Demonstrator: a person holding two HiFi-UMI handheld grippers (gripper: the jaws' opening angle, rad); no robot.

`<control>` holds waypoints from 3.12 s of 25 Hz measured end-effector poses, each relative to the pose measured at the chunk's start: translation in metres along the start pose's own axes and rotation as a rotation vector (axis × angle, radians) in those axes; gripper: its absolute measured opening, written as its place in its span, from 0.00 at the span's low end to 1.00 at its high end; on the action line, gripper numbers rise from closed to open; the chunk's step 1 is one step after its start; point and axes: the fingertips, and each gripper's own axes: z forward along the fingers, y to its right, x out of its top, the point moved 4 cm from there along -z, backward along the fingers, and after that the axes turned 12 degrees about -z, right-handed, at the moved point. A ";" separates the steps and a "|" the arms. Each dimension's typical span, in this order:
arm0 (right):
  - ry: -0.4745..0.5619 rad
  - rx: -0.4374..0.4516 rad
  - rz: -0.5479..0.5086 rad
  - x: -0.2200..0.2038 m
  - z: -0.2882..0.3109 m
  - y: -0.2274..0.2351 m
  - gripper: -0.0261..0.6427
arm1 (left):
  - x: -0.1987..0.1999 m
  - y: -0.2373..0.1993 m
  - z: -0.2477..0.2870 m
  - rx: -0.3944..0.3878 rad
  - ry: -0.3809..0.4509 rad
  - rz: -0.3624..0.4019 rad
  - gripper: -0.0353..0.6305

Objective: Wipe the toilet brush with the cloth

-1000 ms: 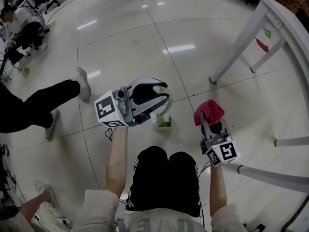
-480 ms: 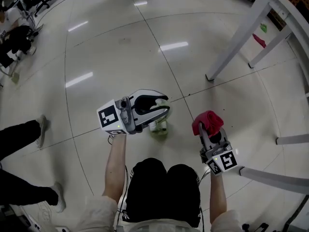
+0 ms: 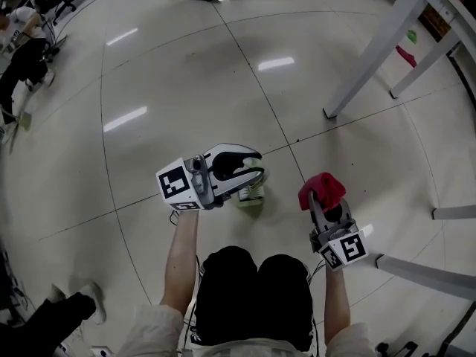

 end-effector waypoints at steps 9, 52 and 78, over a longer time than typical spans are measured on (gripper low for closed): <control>-0.003 0.031 0.010 -0.004 0.007 -0.014 0.08 | -0.006 -0.002 -0.005 0.041 0.066 -0.049 0.23; 0.027 -0.077 0.083 0.694 -0.117 -0.118 0.08 | 0.560 0.374 0.034 1.083 0.249 0.128 0.06; 0.156 -0.055 0.122 0.695 -0.490 -0.278 0.08 | 0.474 0.760 0.089 0.983 0.294 0.173 0.06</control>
